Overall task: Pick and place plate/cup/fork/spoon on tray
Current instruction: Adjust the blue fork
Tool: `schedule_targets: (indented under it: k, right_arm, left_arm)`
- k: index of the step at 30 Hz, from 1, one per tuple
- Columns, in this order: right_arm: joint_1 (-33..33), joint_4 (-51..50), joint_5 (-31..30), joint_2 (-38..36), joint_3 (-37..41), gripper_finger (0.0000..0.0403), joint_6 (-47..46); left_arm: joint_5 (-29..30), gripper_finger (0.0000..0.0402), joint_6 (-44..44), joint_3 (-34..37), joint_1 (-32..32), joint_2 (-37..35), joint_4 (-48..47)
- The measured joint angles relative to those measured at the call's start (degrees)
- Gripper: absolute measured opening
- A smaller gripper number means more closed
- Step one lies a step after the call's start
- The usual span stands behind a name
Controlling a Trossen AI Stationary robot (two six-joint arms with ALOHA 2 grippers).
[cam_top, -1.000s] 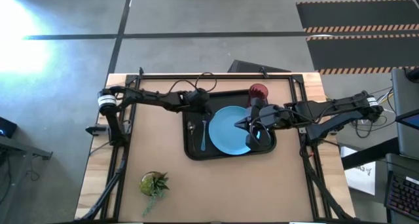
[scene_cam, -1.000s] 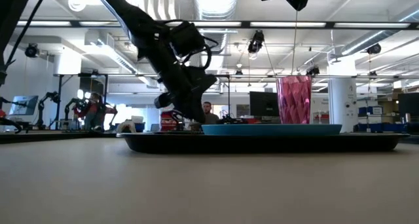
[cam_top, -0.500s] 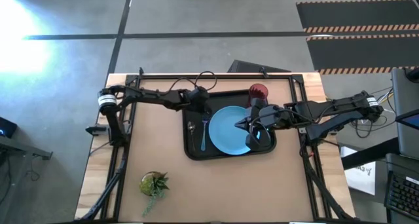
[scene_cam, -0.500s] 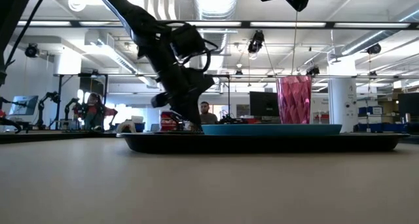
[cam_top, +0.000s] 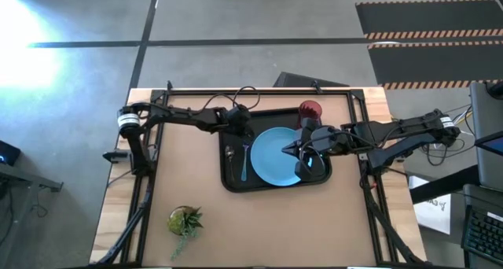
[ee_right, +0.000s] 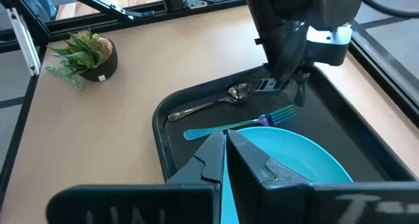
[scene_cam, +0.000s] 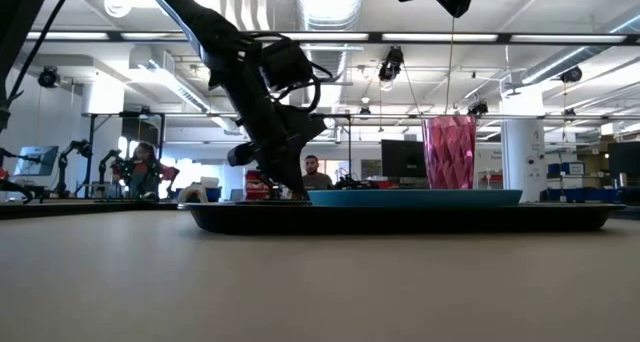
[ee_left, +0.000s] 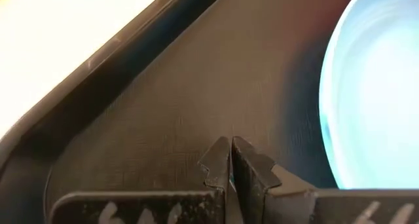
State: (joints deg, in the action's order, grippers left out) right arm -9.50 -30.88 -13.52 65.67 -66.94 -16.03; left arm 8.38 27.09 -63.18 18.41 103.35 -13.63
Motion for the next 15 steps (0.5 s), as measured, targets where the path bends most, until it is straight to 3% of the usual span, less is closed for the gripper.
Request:
schedule_targets:
  k: [15]
  right_arm:
    - [0.00,2.95,0.04,-0.01,0.00,0.0009,1.46]
  left_arm:
    - [0.26,0.0000,0.81,-0.84,0.00,0.70,-2.99]
